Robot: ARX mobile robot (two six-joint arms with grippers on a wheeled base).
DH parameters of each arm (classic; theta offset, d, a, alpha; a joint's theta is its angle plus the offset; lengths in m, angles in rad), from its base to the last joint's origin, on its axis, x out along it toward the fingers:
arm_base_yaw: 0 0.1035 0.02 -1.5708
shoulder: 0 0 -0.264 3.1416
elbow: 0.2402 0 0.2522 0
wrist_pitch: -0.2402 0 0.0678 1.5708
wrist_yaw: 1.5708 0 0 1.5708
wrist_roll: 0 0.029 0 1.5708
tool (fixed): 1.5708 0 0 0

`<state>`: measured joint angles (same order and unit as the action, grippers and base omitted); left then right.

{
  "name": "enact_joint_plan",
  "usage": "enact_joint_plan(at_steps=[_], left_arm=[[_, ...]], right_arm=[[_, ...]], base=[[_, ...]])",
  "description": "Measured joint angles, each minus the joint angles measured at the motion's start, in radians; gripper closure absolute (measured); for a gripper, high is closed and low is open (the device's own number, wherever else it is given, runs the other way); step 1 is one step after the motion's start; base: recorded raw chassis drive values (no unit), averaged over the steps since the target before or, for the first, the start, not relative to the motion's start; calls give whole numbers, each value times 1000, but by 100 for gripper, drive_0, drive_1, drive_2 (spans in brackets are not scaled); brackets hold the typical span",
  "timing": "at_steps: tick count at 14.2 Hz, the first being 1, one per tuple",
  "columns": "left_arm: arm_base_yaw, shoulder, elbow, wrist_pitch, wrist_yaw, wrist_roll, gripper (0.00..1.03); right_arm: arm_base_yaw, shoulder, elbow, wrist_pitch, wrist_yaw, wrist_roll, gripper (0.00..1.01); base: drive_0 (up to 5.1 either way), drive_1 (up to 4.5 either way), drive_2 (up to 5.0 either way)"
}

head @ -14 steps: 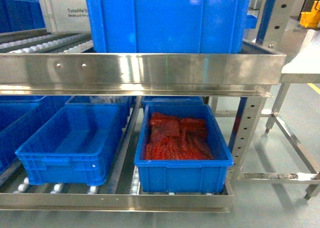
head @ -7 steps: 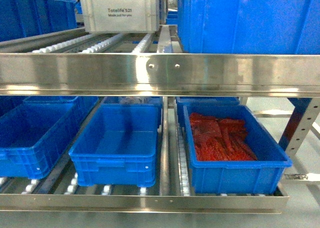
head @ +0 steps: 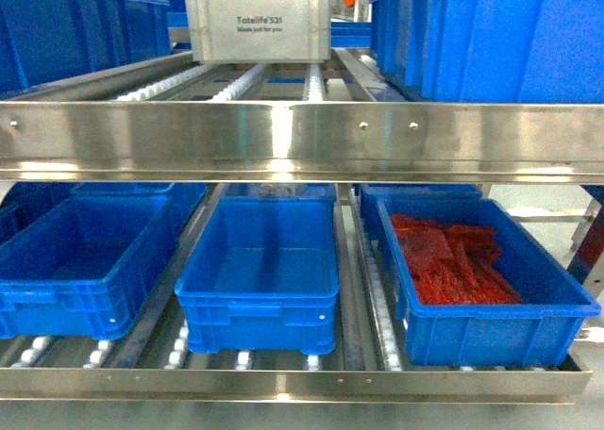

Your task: Sort blue parts and orange caps into right shelf containers

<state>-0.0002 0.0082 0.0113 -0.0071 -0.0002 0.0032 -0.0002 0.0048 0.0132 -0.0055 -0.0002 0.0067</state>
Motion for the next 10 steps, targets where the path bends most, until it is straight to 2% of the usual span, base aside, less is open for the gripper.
enact_joint_plan(at_steps=[10], left_arm=[[0, 0, 0, 0, -1, 0, 61]], right_arm=[[0, 0, 0, 2, 0, 0, 58]], base=[[-492, 253, 253]])
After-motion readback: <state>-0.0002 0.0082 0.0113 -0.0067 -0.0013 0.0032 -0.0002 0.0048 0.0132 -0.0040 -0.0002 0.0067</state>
